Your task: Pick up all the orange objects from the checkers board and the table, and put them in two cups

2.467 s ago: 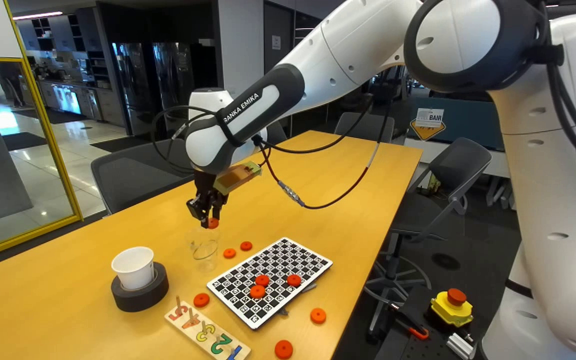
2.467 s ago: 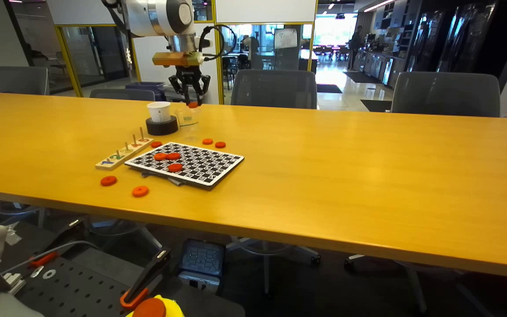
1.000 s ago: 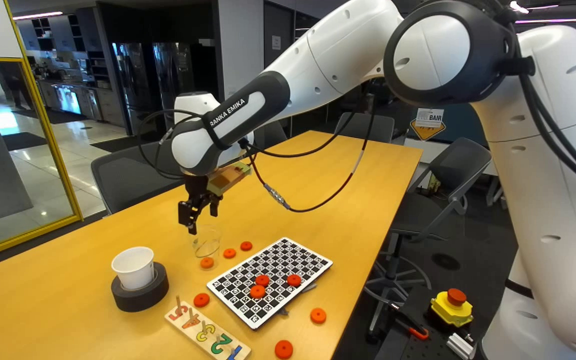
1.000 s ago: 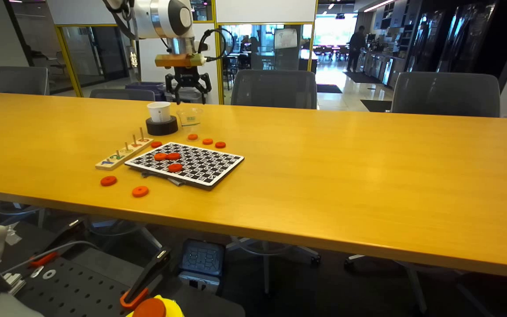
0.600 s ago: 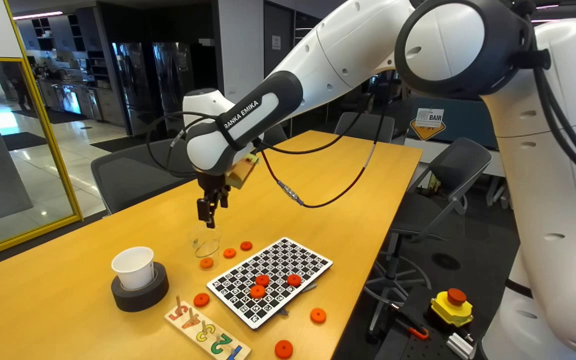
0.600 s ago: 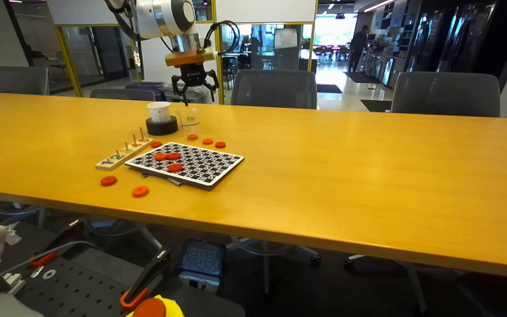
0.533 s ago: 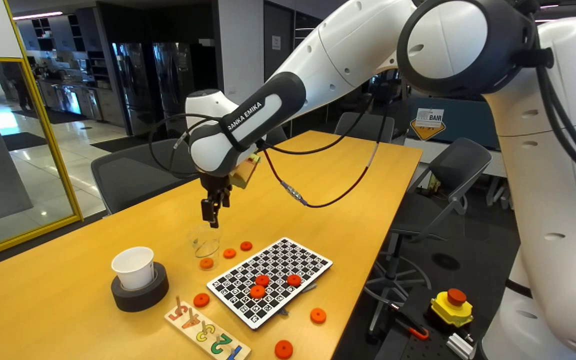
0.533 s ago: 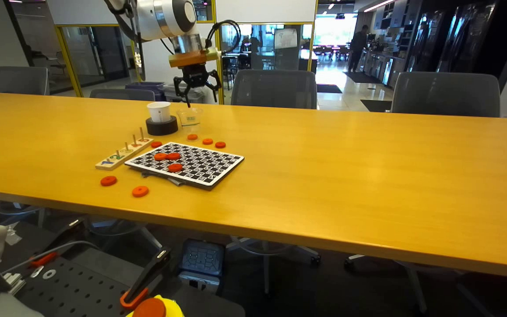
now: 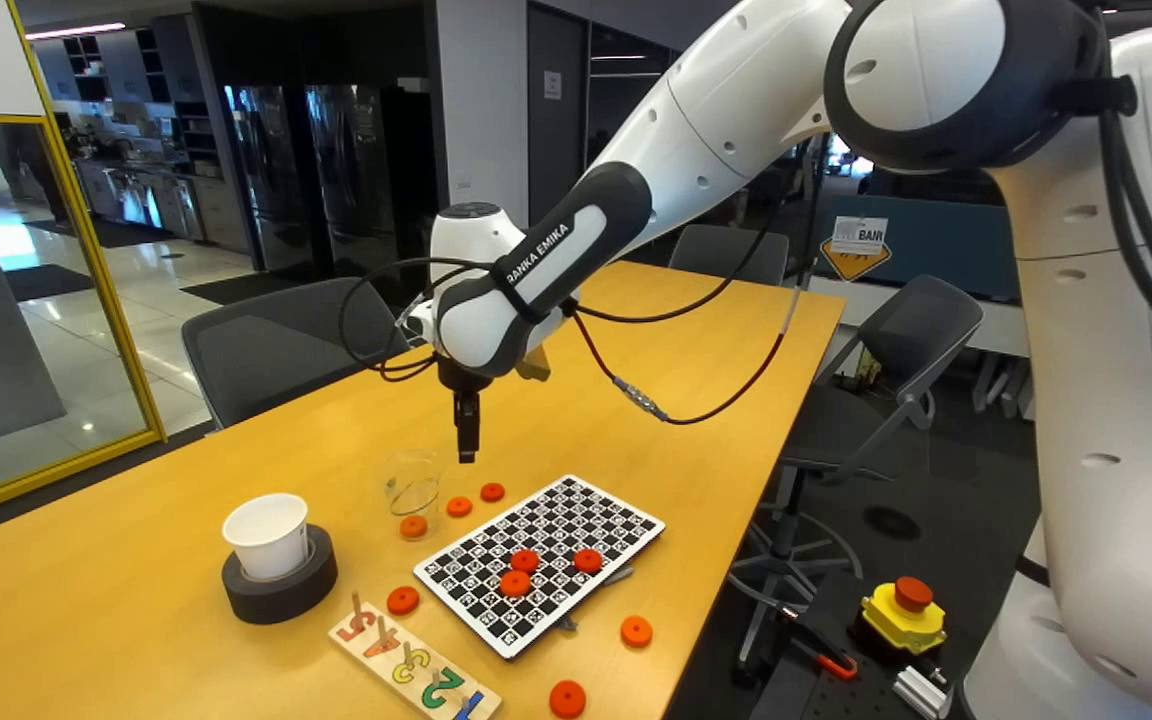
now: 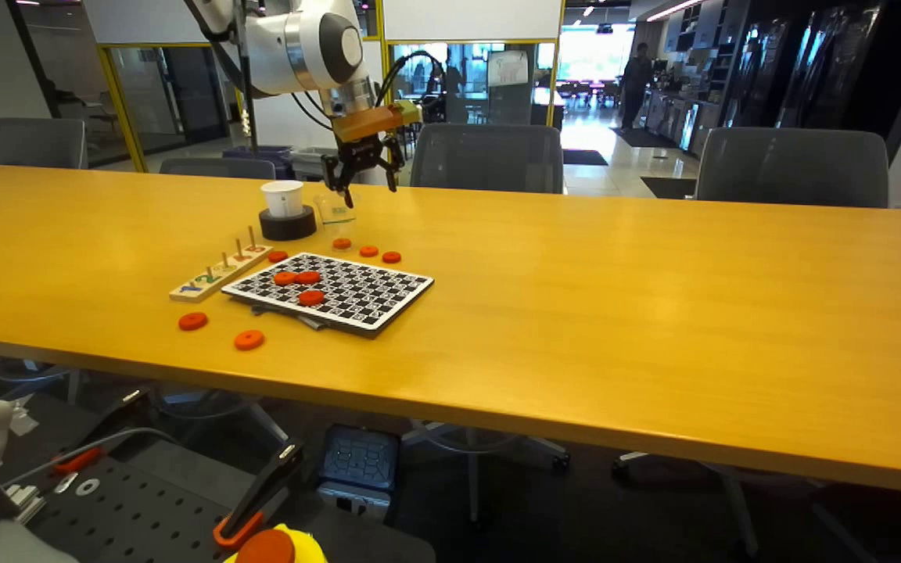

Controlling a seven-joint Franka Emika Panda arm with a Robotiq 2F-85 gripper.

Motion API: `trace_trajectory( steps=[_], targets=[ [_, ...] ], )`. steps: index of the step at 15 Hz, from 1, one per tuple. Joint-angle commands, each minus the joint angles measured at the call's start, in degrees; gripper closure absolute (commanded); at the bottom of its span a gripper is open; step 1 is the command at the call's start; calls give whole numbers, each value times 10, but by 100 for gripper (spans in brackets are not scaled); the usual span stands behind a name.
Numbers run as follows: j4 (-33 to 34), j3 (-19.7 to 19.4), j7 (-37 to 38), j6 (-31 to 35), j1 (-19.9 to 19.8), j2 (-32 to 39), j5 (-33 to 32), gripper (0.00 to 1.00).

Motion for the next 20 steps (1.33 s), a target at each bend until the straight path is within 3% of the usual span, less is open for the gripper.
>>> trace_trajectory(
  steps=[1, 7, 20],
  targets=[
    [-35, 45, -148, 38, -49, -11, 67, 0],
    [-13, 64, -288, 4, -68, 25, 152, 0],
    [61, 40, -265, -43, -35, 98, 138, 0]
  ],
)
